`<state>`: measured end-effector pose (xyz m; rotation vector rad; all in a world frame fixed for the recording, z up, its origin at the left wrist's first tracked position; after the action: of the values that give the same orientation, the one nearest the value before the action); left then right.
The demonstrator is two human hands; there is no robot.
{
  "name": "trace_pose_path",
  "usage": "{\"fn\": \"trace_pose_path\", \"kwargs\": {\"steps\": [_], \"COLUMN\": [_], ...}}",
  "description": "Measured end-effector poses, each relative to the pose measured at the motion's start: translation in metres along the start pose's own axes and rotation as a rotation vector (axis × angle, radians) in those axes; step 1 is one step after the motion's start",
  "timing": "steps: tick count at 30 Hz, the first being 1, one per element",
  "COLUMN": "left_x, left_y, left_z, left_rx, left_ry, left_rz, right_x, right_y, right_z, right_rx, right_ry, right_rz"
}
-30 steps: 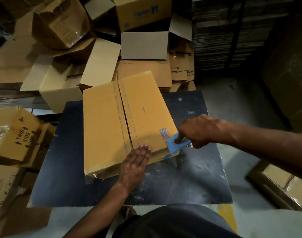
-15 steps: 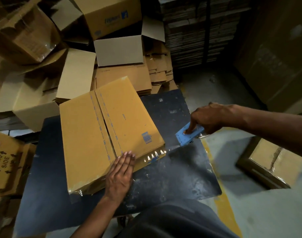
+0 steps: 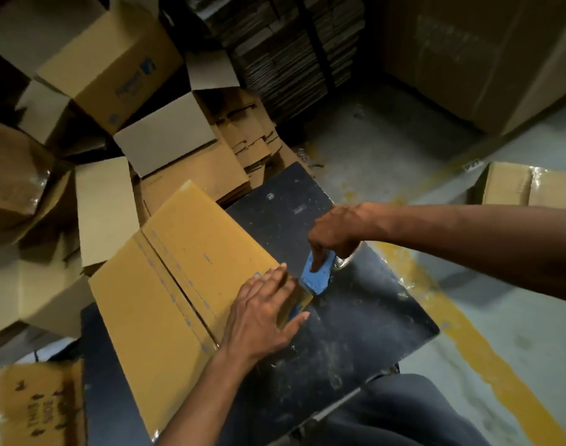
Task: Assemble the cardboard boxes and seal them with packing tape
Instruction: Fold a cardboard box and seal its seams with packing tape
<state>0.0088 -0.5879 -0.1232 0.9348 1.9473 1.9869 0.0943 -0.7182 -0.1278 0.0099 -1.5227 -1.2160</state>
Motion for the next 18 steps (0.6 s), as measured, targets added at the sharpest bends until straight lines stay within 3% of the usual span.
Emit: {"fn": "trace_pose_path", "kwargs": {"steps": [4,12,18], "left_x": [-0.039,-0.061,-0.074], "left_y": [-0.011,-0.01,-0.015], "left_z": [0.001,0.004,0.002], "left_rx": [-0.101,-0.148,-0.197], "left_ry": [-0.065,-0.175,-0.167], "left_rz": [0.213,0.16,0.28], "right_x": [-0.011,-0.024,-0.022], "right_y": [-0.002,-0.031,-0.081], "right_z": [-0.004,-0.033,-0.069], "right_rx": [-0.056,-0.028,-0.445], "right_ry": [-0.028,-0.204,-0.07], "right_rz": [-0.008,0.015,0.042]}}
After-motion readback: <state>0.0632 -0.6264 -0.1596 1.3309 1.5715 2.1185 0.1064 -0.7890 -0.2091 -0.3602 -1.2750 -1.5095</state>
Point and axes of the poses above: each hand's wrist, its own x-axis away from the middle knuckle, its own y-axis out of the back of the hand, z = x × y, the point moved 10 cm from there along -x, towards the middle knuckle, and after that the axes turned 12 degrees about z, right-handed, at the moved point
